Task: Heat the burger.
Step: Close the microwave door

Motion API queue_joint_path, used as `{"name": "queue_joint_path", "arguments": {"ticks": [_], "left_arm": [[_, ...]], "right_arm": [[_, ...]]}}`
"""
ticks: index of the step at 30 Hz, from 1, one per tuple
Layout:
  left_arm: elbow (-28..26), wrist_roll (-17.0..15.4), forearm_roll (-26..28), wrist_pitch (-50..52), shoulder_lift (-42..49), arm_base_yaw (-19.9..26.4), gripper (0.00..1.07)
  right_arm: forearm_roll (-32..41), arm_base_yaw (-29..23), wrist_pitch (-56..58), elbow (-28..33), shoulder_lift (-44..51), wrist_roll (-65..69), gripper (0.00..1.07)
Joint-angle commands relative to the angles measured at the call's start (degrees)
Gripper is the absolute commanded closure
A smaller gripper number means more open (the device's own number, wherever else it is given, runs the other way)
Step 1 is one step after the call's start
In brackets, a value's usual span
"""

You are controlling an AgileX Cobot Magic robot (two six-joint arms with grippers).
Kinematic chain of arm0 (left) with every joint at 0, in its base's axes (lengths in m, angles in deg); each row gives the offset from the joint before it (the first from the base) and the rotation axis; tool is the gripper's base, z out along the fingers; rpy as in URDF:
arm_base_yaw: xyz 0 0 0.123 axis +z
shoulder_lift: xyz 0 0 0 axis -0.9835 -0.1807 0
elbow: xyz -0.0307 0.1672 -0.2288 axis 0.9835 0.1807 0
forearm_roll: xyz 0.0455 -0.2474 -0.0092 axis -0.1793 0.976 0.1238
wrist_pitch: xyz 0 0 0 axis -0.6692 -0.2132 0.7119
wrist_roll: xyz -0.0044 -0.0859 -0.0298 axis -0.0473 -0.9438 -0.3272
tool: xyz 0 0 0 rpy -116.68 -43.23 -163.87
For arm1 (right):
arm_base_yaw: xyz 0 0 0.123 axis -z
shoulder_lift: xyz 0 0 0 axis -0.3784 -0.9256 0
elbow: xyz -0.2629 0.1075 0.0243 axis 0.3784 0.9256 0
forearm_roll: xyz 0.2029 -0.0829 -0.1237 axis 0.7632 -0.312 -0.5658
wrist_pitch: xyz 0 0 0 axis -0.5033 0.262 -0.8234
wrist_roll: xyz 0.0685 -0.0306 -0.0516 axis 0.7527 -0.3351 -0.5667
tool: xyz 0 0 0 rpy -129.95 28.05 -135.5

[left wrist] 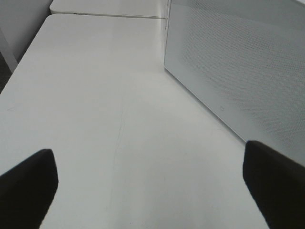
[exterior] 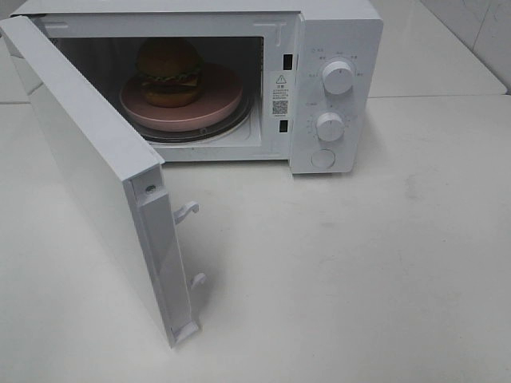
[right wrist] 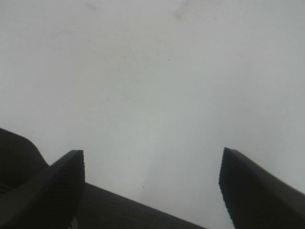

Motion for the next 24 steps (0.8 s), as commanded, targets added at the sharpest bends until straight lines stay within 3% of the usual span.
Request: {"name": "queue_joint_path", "arguments": {"ticks": [1, 5, 14, 24], "left_arm": [[0.0, 0.1, 0.4, 0.1, 0.9, 0.1, 0.09], [0.0, 0.1, 0.4, 0.1, 0.9, 0.1, 0.09], [0.0, 0.1, 0.4, 0.1, 0.9, 0.1, 0.09], [0.0, 0.1, 0.4, 0.1, 0.9, 0.1, 0.09]], "right_arm": [[0.0, 2.8, -0.1, 2.6, 4.5, 1.5, 0.32], [1.0, 6.8, -0.5, 6.2, 11.7, 1.5, 0.32], [1.4, 12.4, -4.4, 8.0, 23.1, 3.2, 0.32], [1.0, 14.3, -4.3, 8.0, 30.5, 4.1, 0.32]]}}
